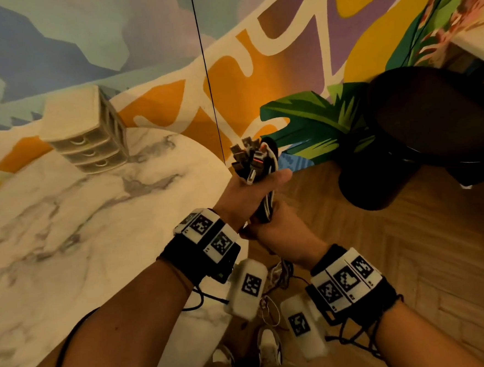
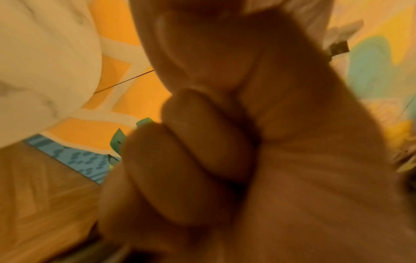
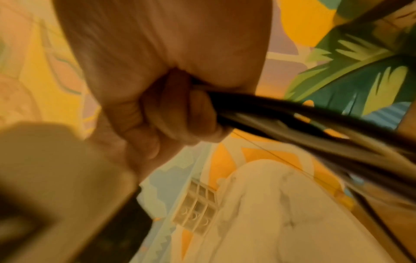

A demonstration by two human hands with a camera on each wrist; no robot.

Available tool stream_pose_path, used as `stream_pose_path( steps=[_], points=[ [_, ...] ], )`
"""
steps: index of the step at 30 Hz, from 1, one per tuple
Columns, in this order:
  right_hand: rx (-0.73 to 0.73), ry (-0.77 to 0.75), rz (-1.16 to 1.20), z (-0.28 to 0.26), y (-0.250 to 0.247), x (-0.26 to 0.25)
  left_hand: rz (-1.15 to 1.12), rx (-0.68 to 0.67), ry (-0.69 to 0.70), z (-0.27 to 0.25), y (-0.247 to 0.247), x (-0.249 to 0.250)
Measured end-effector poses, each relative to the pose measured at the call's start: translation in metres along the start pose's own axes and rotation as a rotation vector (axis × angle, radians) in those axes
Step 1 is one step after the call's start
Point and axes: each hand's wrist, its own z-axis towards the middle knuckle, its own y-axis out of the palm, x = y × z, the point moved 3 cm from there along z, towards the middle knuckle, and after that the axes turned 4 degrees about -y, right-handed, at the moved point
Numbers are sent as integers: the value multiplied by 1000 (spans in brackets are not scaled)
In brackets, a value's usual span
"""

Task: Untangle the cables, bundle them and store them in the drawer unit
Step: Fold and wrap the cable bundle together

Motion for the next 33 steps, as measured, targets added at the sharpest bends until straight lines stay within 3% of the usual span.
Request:
stream_pose_path(
  steps=[3,5,7,9,14,19,23,25,29,33],
  points=[
    [-34,-2,9,8,-5,7,-215,20,-44,0,-4,6],
    [-65,44,-30,11,-6,24,-385,-64,-31,2,-9,13],
    [-8,80,-62,12,-10,48,-481,-142,-30,3,-14,19],
    [68,89,-109,15,-16,67,-486,-162,-69,2,-16,14],
    [70,145,-328,8,-28,110,-454,-230,-125,-5,-26,12],
    [69,396,-577,-16,-74,172,-149,-334,-203,-16,-50,33],
    [32,651,-841,-40,-115,203,375,-274,-188,-22,-52,41],
    [13,751,-903,-49,-128,217,559,-314,-174,-22,-49,42],
    [108,741,-959,-47,-137,219,909,-379,-132,-25,-40,35],
    [268,593,-1183,-54,-149,207,1102,-258,-140,-21,-54,30]
  ],
)
